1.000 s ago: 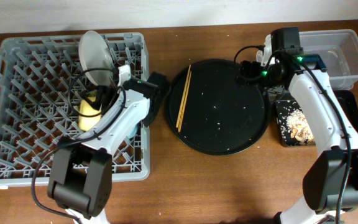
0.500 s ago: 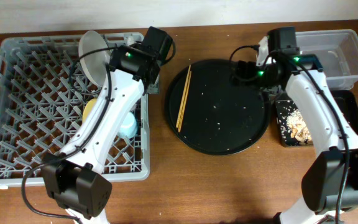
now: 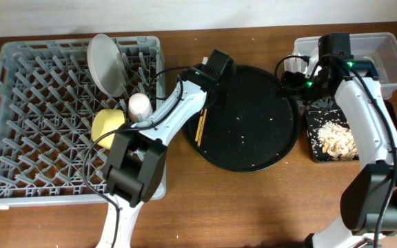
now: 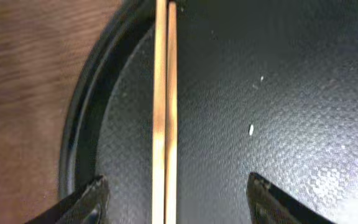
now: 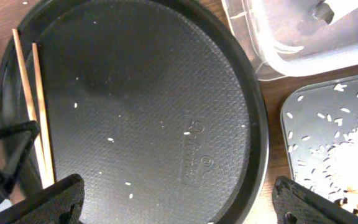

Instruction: Sort waste into correct bins and load items into the dishwasher rack

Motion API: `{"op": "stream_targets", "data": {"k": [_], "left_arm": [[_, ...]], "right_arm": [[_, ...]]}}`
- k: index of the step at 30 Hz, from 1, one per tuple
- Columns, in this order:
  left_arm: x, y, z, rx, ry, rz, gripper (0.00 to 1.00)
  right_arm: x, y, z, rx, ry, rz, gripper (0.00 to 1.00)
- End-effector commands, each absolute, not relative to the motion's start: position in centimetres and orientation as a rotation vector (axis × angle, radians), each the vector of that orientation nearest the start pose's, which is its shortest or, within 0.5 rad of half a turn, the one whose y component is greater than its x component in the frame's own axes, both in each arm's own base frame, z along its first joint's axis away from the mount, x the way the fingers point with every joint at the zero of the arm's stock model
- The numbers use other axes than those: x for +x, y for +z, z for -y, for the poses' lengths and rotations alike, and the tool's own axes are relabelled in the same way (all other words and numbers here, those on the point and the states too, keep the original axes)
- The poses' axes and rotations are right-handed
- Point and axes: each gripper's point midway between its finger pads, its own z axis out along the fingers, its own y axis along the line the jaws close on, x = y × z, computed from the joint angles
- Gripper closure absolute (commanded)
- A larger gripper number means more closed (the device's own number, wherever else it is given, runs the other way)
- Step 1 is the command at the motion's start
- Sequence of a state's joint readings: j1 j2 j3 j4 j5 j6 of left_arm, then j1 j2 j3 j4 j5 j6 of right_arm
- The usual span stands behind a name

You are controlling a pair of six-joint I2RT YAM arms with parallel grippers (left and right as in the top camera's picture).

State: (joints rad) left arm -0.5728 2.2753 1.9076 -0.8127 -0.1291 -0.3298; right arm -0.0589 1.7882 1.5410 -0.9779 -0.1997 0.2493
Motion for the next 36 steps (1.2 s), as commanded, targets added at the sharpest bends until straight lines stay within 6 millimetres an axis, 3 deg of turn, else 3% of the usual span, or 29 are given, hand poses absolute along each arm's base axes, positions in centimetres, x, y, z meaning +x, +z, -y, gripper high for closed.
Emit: {"op": "stream_targets", "data": {"k": [1,4,6,9,11,12,14,19,21,24,30,33,34,36], "left_arm": [[46.7,2.6,27.3,0.361,-0.064,-2.733,0.32],[46.6,1.2,27.2,0.365,-0.049,-2.753,0.36],[46.5,1.1,27.3,0.367,-0.056,-2.757,0.53],[46.0,0.0,27.4,0.378,-0.067,-2.789,0.57],[45.1,-1.8,27.6,0.396,-0.095,-2.841,0.73],[44.7,-2.3,27.8,0.403,-0.118,-2.862,0.87],[44.7,-2.4,27.9,0.404,-0.123,-2.863,0.98],[44.6,-2.1,28.0,0.407,-0.13,-2.862,0.99],[44.8,-0.5,28.1,0.408,-0.128,-2.864,0.99],[45.5,3.4,28.6,0.447,-0.13,-2.846,0.99],[45.9,10.8,27.4,0.499,-0.121,-2.818,0.99],[47.4,14.8,23.9,0.418,-0.046,-2.783,0.99],[48.6,16.3,21.2,0.344,0.007,-2.76,0.99],[50.7,16.8,16.4,0.199,0.041,-2.752,1.0]], "right_arm": [[41.4,14.1,-0.6,0.367,0.289,-2.776,0.03],[41.2,14.0,-0.6,0.369,0.288,-2.783,0.03],[41.2,14.0,-0.6,0.369,0.288,-2.784,0.03],[41.0,13.9,-0.6,0.372,0.288,-2.793,0.03],[40.9,13.9,-0.7,0.372,0.288,-2.795,0.02],[40.9,13.9,-0.7,0.372,0.288,-2.795,0.02],[40.9,13.9,-0.6,0.372,0.288,-2.794,0.02],[40.9,13.9,-0.6,0.372,0.288,-2.794,0.02],[40.9,13.9,-0.6,0.372,0.288,-2.794,0.02],[40.9,13.9,-0.6,0.372,0.288,-2.794,0.02],[40.9,13.9,-0.6,0.372,0.288,-2.794,0.03],[40.9,13.9,-0.6,0.372,0.288,-2.794,0.02],[40.9,13.9,-0.6,0.372,0.288,-2.794,0.02],[40.9,13.9,-0.6,0.372,0.288,-2.794,0.03]]}}
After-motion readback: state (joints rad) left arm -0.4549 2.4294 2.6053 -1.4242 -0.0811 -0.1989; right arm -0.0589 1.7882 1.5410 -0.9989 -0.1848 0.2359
